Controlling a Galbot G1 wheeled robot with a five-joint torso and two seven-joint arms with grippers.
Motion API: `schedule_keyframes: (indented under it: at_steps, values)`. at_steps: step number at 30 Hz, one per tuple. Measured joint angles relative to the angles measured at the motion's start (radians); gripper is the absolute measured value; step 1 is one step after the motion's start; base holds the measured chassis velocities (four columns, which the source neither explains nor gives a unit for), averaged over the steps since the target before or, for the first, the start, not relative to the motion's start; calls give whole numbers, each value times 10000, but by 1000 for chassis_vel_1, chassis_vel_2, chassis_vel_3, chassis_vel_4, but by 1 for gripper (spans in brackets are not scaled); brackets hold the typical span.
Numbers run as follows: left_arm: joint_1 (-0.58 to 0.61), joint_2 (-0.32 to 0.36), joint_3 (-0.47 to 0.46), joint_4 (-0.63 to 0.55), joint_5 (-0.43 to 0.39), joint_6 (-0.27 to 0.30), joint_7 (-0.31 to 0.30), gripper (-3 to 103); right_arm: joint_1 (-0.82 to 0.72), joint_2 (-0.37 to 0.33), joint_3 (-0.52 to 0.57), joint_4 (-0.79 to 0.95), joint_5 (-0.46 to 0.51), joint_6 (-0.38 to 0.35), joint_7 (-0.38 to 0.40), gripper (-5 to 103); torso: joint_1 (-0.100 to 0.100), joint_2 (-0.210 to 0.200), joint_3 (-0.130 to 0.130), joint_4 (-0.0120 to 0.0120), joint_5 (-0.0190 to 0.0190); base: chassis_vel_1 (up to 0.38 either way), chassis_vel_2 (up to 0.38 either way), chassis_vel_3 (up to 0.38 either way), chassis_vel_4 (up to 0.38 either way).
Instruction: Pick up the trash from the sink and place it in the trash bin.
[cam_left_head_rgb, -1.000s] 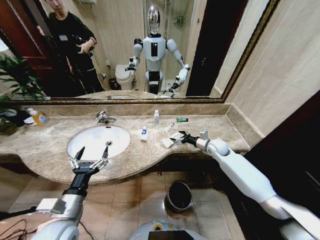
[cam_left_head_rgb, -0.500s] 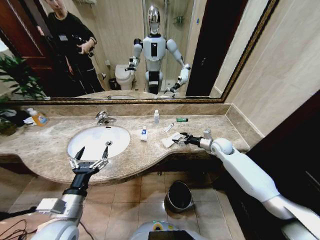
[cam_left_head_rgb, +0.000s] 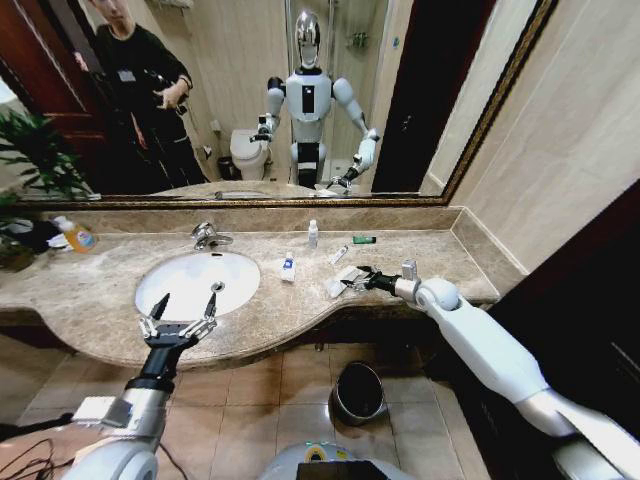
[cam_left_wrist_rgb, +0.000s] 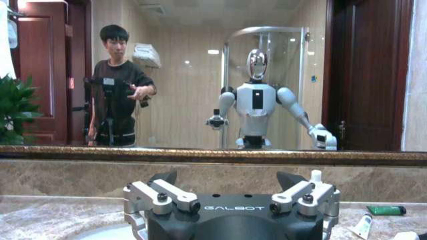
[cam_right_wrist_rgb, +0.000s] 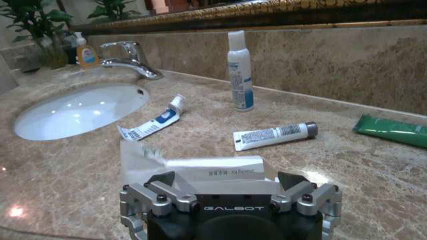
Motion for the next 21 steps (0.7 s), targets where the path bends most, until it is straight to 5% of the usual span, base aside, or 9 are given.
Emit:
schedule_keyframes:
  at_steps: [10, 21]
  values:
    - [0, 0, 0, 0, 0, 0, 0, 100, 244, 176, -165, -273, -24, 74, -240, 102, 0, 0, 0, 0, 0, 0, 0, 0, 0]
    - [0, 0, 0, 0, 0, 0, 0, 100, 115, 31, -131, -296, -29, 490, -257, 74, 0, 0, 0, -1, 1, 0, 0, 0, 0]
